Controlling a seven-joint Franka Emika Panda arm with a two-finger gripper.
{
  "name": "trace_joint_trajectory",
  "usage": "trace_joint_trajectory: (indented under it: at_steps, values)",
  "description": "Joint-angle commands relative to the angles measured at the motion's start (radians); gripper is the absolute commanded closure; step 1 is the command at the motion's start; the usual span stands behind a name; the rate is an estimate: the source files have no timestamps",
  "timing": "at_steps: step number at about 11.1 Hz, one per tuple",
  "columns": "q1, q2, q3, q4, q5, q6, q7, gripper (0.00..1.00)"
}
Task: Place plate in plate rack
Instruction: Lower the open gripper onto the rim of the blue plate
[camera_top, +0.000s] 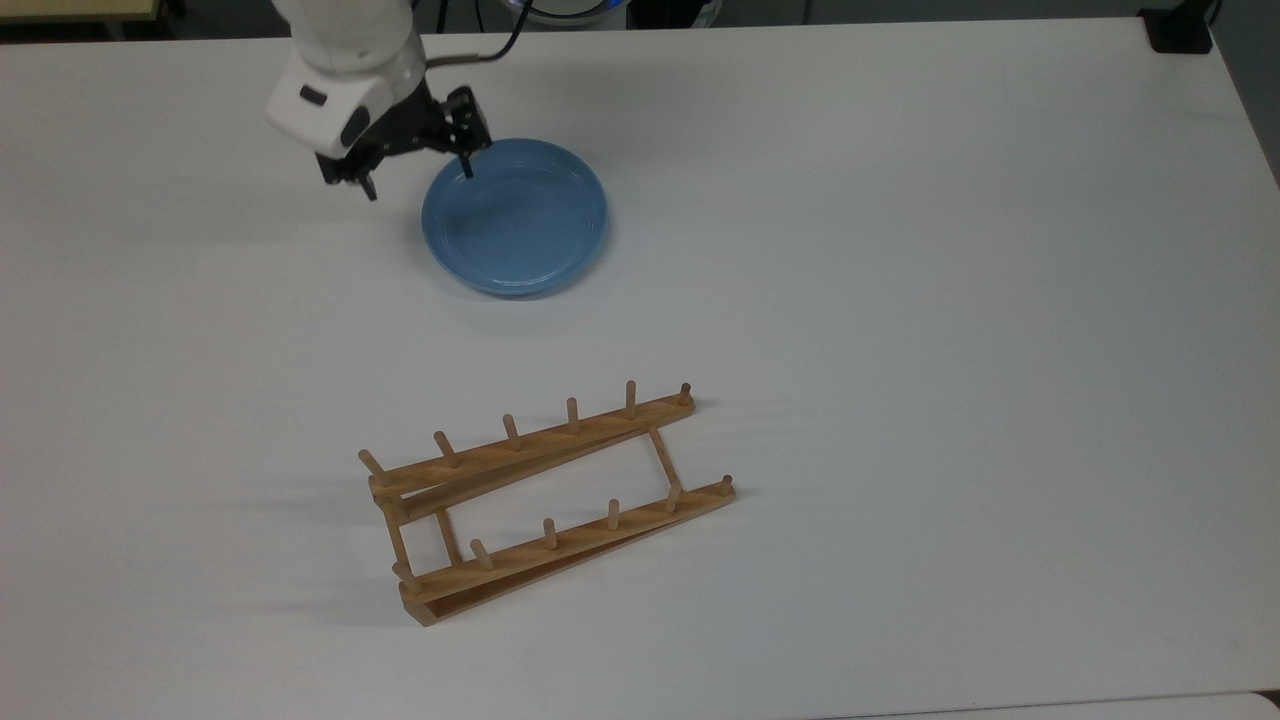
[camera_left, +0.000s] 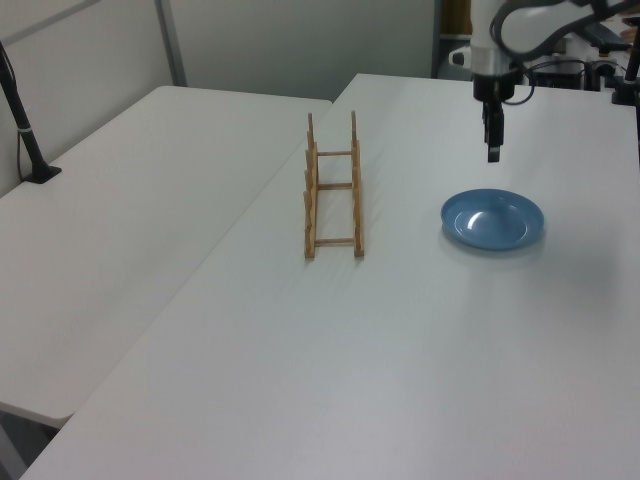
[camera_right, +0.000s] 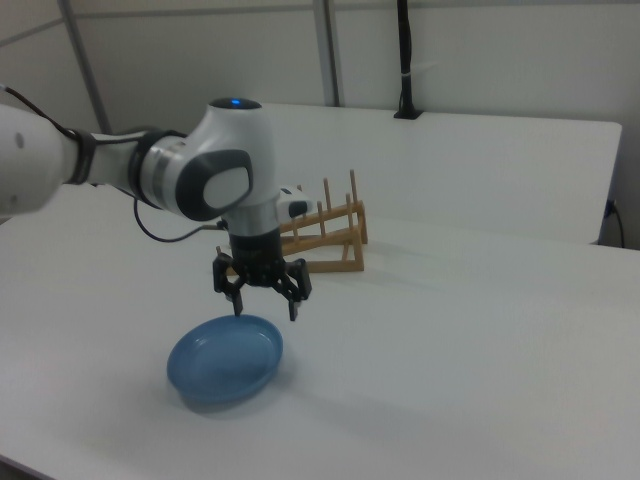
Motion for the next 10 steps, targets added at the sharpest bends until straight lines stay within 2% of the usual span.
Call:
trace_joint_trajectory:
  at_steps: [1, 2, 4, 6, 8, 9, 10]
  values:
    - [-0.014, 0.068, -0.007, -0.01, -0.025, 0.099, -0.024, 0.0]
    - [-0.014, 0.094, -0.007, -0.01, -0.025, 0.116, -0.023, 0.01]
    - [-0.024, 0.136, -0.007, -0.01, -0.025, 0.13, -0.007, 0.11]
    - [-0.023, 0.15, -0.007, -0.008, -0.023, 0.13, 0.02, 0.27]
    - [-0.02, 0.155, -0.006, -0.007, -0.022, 0.13, 0.092, 0.73]
    - [-0.017, 0.155, -0.006, -0.005, -0.015, 0.13, 0.109, 0.87]
    - [-0.012, 0.155, -0.006, -0.005, -0.014, 0.13, 0.123, 0.96]
